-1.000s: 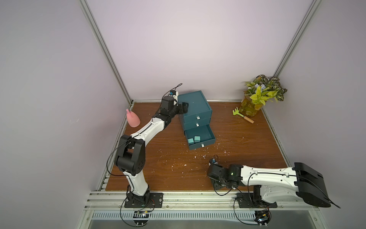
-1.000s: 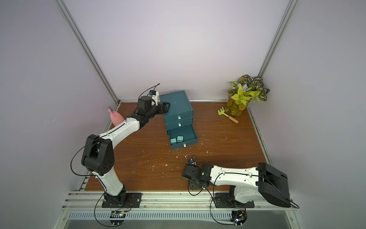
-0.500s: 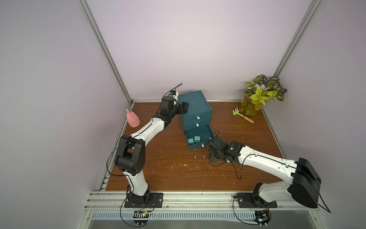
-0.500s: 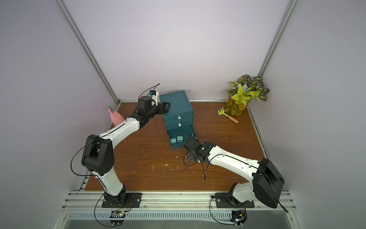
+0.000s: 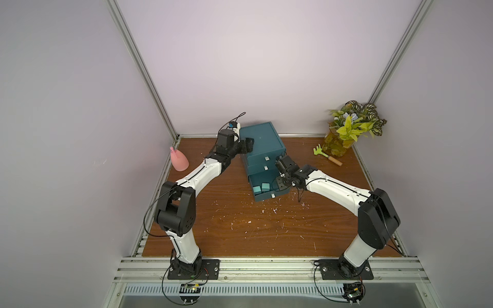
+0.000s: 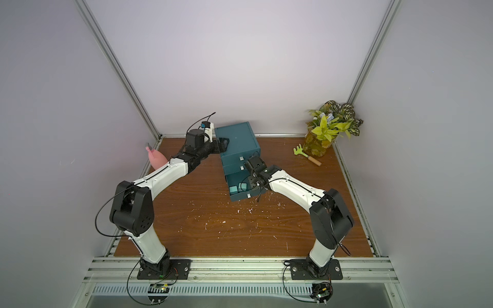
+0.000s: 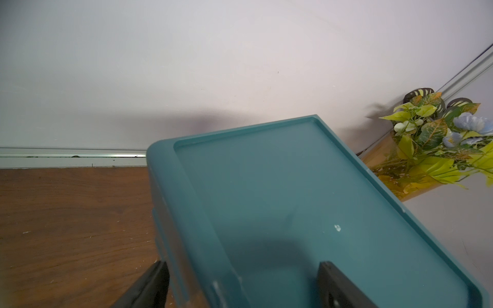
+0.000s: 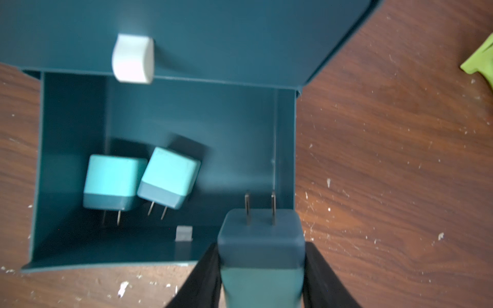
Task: Place the plugs into the drawer by color
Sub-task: Place the plug in the drawer.
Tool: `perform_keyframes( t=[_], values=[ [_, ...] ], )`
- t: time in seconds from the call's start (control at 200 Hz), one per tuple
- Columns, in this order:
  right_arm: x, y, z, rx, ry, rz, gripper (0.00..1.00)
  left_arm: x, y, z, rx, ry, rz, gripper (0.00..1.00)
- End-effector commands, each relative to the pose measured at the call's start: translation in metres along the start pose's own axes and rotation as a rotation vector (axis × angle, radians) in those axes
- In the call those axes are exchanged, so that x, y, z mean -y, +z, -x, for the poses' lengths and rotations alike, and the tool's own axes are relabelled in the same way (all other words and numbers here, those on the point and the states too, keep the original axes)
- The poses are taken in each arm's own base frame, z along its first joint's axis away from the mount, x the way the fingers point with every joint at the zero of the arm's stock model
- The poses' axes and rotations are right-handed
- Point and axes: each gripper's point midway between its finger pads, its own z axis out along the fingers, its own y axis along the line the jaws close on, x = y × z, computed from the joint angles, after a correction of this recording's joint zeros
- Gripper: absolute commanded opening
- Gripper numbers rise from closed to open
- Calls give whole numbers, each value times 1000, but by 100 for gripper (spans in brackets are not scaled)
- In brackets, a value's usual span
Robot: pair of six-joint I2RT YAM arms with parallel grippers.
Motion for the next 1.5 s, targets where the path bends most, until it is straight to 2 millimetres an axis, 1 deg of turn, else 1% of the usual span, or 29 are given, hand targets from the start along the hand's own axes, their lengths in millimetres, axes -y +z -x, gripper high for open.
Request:
perform_keyframes(
  t=[0.0, 0.145, 0.375, 0.621, 0.796, 0.971, 1.046, 1.121, 1.211, 1.241, 1.311, 1.366, 1.381, 1.446, 1.496],
  values=[
    [-1, -3, 20, 52, -3, 9, 42, -10, 11, -56, -171, 14, 41, 83],
    [-1, 6, 16, 33, 8, 18, 42, -10, 12, -56, -173, 14, 41, 83],
    [-1, 19, -3, -23, 10, 29, 42, -10, 12, -56, -173, 11, 42, 83],
    [-4, 33, -13, -59, 4, 37, 42, -11, 13, -58, -177, 10, 43, 83],
    [-2, 39, -17, -74, 0, 29, 43, -12, 14, -59, -178, 13, 48, 83],
    [0, 39, -16, -73, -3, 25, 47, -13, 15, -61, -185, 17, 52, 83],
    [0, 35, -13, -65, -4, 27, 53, -14, 16, -63, -190, 17, 53, 83],
    [2, 28, -5, -48, -3, 29, 62, -14, 16, -63, -191, 18, 56, 83],
    [4, 9, 10, 8, 7, 44, 67, -15, 16, -63, -190, 18, 59, 83],
    [3, 0, 16, 39, 18, 61, 68, -15, 16, -63, -190, 18, 61, 83],
    [0, -20, 26, 113, 47, 111, 69, -16, 16, -63, -188, 22, 64, 83],
    [-6, -31, 26, 162, 67, 147, 67, -17, 16, -63, -187, 22, 69, 83],
    [-9, -37, 26, 191, 75, 165, 67, -17, 16, -64, -189, 22, 71, 83],
    [-19, -49, 17, 277, 96, 210, 65, -18, 16, -64, -190, 23, 71, 83],
    [-25, -54, 7, 336, 113, 243, 62, -18, 17, -65, -191, 22, 72, 83]
  ],
)
